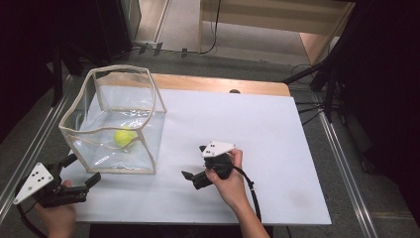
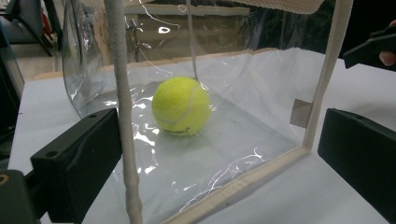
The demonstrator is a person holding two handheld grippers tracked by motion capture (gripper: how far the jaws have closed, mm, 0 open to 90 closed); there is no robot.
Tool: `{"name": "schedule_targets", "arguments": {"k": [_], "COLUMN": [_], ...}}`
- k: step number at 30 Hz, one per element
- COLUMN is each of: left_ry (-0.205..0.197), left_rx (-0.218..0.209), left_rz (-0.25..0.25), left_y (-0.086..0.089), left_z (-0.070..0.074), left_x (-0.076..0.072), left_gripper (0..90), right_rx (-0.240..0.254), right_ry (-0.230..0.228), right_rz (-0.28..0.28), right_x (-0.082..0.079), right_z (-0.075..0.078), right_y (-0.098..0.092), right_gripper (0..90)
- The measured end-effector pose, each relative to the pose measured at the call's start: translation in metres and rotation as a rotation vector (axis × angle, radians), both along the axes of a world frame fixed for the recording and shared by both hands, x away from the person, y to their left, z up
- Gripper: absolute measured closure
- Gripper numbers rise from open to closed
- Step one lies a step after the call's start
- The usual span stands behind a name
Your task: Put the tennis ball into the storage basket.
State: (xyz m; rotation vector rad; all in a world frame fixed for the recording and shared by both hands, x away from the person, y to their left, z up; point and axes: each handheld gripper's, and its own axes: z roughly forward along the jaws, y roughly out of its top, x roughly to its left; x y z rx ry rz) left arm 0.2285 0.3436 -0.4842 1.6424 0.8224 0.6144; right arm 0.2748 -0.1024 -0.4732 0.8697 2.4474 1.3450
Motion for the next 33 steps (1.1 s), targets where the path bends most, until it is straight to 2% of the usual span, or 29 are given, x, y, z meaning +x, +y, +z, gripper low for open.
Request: {"name": "schedule_targets", "arguments": {"k": [11, 14, 33], "left_ry": [0.001, -0.002, -0.001], "left_rx": [0.000, 0.001, 0.003], "left_rz": [0.000, -0.001, 0.000], "left_y": [0.000, 0.000, -0.001], "left_z": [0.000, 0.000, 0.000], "left_x": [0.000, 0.000, 0.000], "left_gripper": [0.1, 0.1, 0.1], "right_rx": [0.000, -0.004, 0.010], "right_ry": [0.008, 0.010, -0.004], "right_rz": [-0.055, -0.080, -0.178], "right_x": [-0.008, -0.012, -0.025], "right_z": [-0.007, -0.009, -0.009], "right_y": [-0.028, -0.040, -0.088], "right_gripper": [0.0, 0.0, 0.0]}}
